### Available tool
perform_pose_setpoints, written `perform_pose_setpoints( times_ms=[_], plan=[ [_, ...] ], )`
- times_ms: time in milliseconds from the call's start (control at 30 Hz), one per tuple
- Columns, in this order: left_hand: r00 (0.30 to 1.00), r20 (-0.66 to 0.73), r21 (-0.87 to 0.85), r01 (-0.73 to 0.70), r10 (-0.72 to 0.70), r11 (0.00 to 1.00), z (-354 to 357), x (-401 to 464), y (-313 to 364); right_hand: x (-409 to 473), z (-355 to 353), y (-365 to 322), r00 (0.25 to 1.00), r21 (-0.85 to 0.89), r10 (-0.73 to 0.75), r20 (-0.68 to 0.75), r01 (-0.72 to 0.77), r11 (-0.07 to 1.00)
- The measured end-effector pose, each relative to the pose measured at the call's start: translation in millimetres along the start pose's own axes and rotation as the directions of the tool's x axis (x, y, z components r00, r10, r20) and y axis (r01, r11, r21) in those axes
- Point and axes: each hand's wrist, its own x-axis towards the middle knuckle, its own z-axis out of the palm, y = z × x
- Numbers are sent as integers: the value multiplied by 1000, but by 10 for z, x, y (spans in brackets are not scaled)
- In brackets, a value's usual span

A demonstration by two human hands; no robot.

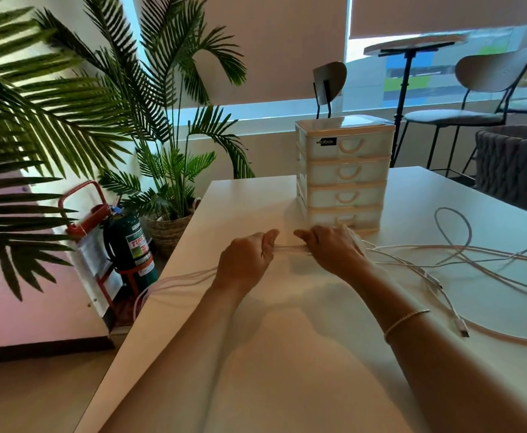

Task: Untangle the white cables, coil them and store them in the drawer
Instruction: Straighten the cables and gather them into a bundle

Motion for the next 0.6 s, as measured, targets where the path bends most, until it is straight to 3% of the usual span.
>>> perform_pose_setpoints(
  times_ms=[167,400,600],
  plan=[
    [993,63,24,97,-98,995,-2,20,-38,-39,-73,-34,984,64,-15,180,3,998],
    [993,108,109,40,-51,993,-7,2,-38,-76,-154,-44,924,247,-91,372,-4,969],
    [992,129,134,-18,1,991,7,-12,4,-65,-143,-45,899,390,-61,435,-126,912]
  ],
)
